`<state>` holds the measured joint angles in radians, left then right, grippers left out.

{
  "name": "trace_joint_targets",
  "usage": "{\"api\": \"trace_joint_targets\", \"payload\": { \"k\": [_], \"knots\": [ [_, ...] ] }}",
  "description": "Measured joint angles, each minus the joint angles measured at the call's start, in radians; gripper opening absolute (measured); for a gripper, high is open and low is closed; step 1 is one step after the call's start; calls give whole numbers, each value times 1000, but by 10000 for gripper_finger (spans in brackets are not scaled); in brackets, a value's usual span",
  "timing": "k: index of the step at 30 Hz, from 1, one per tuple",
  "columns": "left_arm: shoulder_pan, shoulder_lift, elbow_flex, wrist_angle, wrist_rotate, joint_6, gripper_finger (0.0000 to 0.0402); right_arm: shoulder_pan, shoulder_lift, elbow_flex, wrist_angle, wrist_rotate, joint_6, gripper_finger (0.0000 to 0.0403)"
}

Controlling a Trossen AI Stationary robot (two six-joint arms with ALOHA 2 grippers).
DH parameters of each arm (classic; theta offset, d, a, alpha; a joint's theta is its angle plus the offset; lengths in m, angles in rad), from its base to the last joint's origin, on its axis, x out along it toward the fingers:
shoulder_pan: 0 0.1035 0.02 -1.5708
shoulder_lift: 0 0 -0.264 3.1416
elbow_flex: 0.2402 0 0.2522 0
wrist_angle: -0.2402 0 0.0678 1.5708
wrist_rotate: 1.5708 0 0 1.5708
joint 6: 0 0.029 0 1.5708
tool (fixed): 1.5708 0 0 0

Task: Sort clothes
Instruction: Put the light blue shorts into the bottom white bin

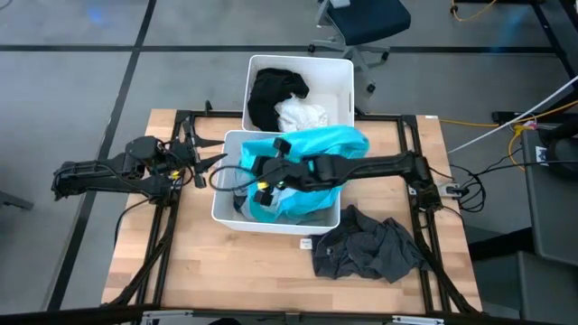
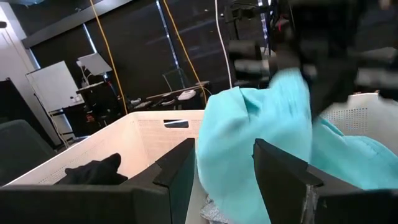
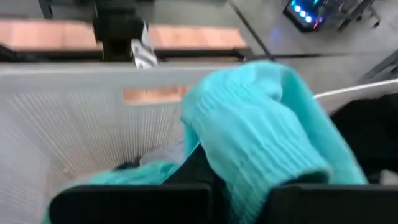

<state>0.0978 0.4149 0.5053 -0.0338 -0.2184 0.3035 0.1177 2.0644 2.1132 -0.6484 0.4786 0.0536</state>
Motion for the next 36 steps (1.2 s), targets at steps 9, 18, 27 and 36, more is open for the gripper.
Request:
{"api": "trace_joint_targets", "payload": {
  "k": [9,18,27,36],
  "knots": [
    [0,0,0,-1,0,0,150,0,142,0,-4,0,47,17],
    [0,0,0,-1,0,1,150,0,193,0,-3,0,78,23],
    [0,0,0,-3,0,3,150,18,165,36,-54,-8,73,138],
    [0,0,0,-8,0,3,150,105,49,217,-309,27,107,179]
  ]
}}
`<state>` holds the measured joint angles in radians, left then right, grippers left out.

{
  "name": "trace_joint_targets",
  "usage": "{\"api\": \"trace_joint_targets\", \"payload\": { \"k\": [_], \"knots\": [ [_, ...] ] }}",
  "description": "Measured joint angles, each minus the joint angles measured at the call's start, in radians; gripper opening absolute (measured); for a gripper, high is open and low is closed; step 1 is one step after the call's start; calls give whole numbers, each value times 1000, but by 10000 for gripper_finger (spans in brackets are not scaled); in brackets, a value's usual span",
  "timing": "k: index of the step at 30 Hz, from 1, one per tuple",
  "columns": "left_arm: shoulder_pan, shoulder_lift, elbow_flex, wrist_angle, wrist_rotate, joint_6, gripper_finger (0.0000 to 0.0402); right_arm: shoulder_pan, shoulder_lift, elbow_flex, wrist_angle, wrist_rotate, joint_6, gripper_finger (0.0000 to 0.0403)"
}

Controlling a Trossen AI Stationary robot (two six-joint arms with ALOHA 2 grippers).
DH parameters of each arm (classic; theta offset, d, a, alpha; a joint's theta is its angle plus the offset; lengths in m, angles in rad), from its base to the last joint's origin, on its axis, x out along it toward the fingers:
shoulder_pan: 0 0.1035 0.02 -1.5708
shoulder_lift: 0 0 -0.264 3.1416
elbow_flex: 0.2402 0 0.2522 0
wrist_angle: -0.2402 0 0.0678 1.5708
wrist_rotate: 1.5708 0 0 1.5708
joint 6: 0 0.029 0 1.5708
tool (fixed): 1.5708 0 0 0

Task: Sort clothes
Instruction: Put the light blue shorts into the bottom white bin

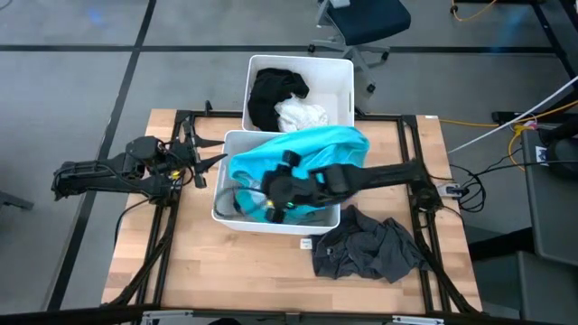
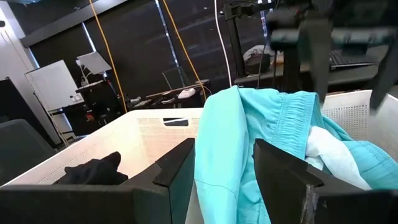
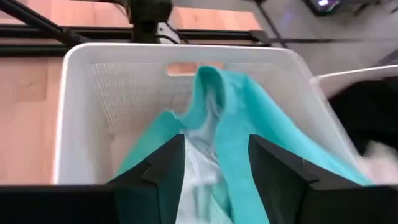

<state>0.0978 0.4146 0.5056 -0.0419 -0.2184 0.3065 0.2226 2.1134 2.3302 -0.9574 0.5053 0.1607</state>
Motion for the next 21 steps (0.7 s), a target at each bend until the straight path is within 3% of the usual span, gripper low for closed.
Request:
{"api": "trace_joint_targets", "payload": {
  "k": [4,10,15,21],
  "knots": [
    [0,0,0,-1,0,-1,150,44,-74,-12,-176,114,87,179],
    [0,0,0,1,0,-3,150,49,-99,-14,-596,266,405,179],
    [0,0,0,4,0,-3,150,16,-118,-87,-543,271,427,179],
    [0,0,0,0,0,-4,150,-42,-101,-154,-614,281,484,179]
  ]
}}
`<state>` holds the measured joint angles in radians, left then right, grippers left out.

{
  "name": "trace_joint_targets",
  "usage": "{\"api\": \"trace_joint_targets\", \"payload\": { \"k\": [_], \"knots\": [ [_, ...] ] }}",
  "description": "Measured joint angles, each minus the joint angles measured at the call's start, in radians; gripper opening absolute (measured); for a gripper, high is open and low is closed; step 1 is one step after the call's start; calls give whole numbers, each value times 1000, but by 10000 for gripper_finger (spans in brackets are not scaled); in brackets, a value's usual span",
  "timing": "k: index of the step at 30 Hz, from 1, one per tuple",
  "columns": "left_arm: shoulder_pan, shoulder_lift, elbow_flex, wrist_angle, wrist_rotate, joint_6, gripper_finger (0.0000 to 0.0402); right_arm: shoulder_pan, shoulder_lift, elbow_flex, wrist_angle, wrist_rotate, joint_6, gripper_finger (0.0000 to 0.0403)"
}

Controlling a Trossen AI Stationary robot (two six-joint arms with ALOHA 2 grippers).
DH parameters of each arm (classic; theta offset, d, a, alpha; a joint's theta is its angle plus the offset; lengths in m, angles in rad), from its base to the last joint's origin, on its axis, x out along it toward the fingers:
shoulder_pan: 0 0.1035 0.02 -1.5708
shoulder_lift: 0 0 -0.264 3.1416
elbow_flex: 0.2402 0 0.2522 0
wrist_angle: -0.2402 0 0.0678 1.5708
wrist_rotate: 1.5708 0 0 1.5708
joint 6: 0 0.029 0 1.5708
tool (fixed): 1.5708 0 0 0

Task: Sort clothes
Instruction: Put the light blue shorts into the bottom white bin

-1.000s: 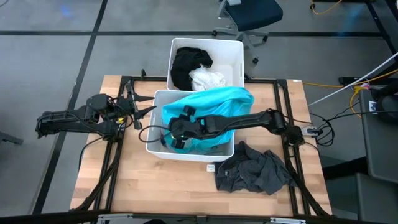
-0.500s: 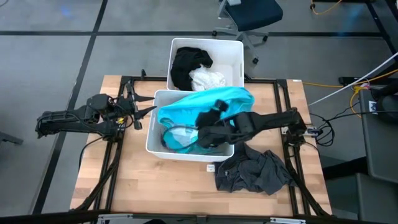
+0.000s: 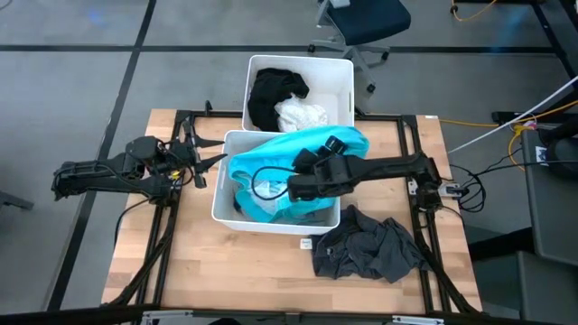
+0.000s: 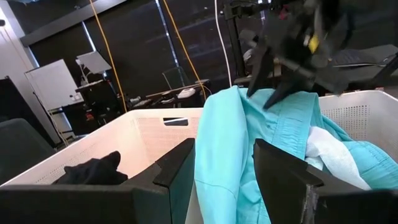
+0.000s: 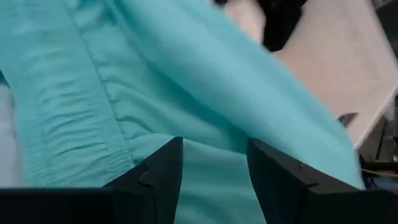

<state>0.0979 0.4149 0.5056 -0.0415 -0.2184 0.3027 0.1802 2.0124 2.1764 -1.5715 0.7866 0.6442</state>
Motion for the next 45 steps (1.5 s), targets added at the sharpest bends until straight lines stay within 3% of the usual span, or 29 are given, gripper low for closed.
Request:
{"api": "trace_joint_targets", "payload": {
  "k": [7,12,23,31,37,45],
  "knots": [
    [0,0,0,-2,0,0,150,-46,-1,-109,2,-177,-50,179],
    [0,0,0,-1,0,-1,150,-58,-1,-228,50,-242,-51,179],
    [0,0,0,1,0,-7,150,-63,-1,-516,602,-481,-214,179],
    [0,0,0,1,0,-6,150,-86,-1,-668,812,-535,-229,179],
    [0,0,0,0,0,-4,150,-88,-19,-646,794,-499,-226,179],
    [0,0,0,-1,0,-4,150,-27,-113,-408,606,-451,-222,179]
  ]
}}
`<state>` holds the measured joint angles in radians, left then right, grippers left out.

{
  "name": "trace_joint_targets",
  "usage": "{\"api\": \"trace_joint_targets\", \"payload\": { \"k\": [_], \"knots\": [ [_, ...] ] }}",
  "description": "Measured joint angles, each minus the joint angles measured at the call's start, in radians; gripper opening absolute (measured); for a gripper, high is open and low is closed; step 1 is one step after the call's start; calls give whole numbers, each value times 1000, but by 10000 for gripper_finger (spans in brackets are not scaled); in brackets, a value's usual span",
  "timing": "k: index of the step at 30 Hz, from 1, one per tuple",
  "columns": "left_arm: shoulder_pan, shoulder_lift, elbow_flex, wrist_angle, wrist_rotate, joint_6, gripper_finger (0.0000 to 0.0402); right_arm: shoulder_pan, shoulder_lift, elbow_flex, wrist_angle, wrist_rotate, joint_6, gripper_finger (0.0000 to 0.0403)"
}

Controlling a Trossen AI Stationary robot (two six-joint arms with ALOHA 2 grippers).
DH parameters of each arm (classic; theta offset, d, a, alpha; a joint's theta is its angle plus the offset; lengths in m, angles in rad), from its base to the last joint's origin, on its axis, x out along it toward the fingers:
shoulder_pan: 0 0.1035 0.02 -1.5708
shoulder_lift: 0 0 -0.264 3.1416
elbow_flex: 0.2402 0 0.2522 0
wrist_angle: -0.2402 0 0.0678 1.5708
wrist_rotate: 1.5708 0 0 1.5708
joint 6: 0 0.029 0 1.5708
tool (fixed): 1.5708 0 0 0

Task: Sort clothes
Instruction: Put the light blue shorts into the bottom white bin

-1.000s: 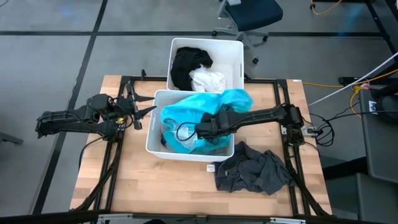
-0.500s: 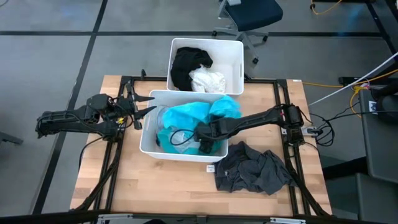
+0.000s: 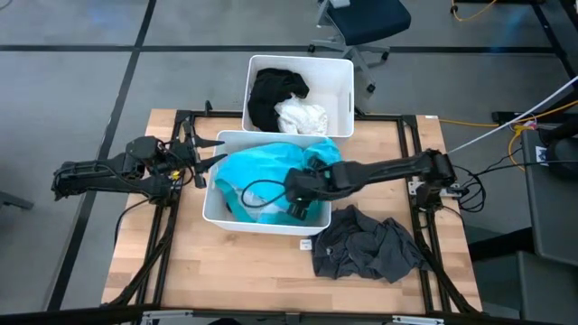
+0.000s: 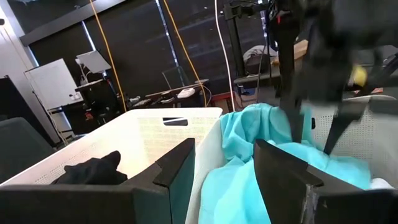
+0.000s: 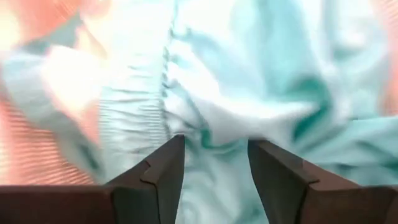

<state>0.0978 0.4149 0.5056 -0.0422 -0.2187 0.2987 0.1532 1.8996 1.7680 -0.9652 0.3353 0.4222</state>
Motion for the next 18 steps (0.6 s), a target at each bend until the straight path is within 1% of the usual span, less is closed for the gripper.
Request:
{"api": "trace_joint_targets", "payload": {
  "k": [4,9,12,16,17,18],
  "knots": [
    [0,0,0,-5,0,0,150,51,-48,74,-113,95,38,179],
    [0,0,0,-8,0,0,150,124,-97,87,-257,204,180,179],
    [0,0,0,-8,0,0,150,181,-122,87,-362,274,283,179],
    [0,0,0,-7,0,0,150,263,-141,87,-585,373,490,179],
    [0,0,0,-7,0,0,150,286,-145,84,-615,392,556,179],
    [0,0,0,-6,0,0,150,303,-155,70,-600,407,579,179]
  ]
}}
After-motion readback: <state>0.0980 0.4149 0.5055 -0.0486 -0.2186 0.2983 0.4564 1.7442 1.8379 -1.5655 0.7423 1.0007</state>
